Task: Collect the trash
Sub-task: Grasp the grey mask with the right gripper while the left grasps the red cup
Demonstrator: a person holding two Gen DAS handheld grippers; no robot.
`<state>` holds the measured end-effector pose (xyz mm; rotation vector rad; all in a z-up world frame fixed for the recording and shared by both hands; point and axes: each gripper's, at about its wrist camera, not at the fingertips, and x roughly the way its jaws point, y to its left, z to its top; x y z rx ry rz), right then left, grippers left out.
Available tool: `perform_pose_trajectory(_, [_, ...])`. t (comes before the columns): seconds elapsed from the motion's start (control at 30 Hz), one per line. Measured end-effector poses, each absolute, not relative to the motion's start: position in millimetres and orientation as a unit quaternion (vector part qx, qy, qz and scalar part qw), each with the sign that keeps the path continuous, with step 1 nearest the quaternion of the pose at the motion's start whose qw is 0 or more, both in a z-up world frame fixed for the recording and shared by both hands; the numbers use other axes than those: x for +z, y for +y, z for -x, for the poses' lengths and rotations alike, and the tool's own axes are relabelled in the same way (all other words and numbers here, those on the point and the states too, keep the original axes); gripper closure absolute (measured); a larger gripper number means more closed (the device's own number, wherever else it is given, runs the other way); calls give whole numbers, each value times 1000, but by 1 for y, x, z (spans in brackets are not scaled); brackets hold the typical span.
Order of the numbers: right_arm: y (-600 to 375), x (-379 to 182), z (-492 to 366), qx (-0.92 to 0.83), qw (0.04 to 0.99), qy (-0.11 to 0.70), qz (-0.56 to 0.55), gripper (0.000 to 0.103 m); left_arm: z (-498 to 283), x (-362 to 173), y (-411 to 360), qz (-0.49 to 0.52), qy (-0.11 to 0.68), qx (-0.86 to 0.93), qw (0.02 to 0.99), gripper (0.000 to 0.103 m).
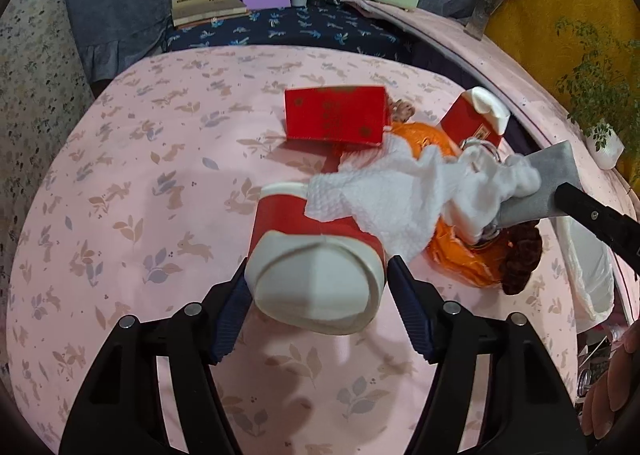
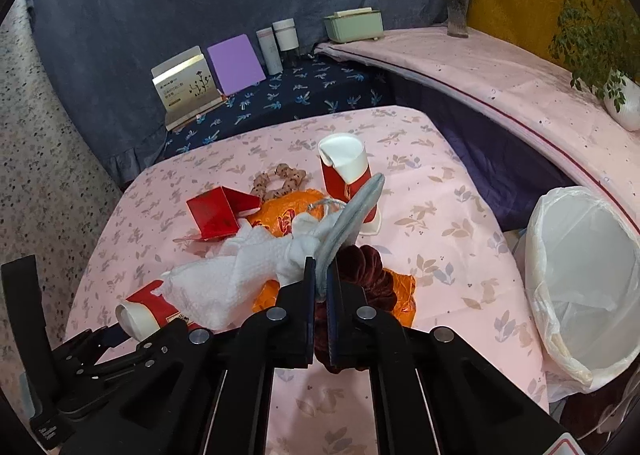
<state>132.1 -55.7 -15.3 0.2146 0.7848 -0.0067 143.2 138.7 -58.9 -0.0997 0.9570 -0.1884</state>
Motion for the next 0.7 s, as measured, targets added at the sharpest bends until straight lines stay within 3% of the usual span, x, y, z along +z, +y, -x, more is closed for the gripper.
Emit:
perform_pose_trajectory(0.03, [-58,-10,-128,-4,921,375,-106,98,-140,-54,138,48,455,-93,884,59])
perform_pose_trajectory(0.1, [-62,-1,-122,-5,925,364,-111,98,-139,-50,134,45,465,-98,879,83])
perform_pose_trajectory(0.2, [-70,13,-112,-6,930,348,-118,98,-134,-44,132,53,463,-98,880,83])
perform_pose_trajectory(0.33, [-81,28,-96,-10,936,329,-123,98,-122,-34,125,44,450,-102,886,90])
perform_pose_trajectory(0.5, [-96,41,-78,-14,941,309,-134,99,-109,-27,127,49,446,-97,888,89])
perform_pose_trajectory(0.57, [-101,45,-72,-17,943,304,-137,99,-107,-29,135,57,449,-84,888,79])
perform_pose_trajectory(0.63, [-106,48,-67,-17,943,299,-142,99,-104,-32,146,68,450,-66,888,42])
perform_pose_trajectory(0.7, [-108,51,-64,-17,944,294,-146,99,-102,-35,162,85,446,-45,890,30])
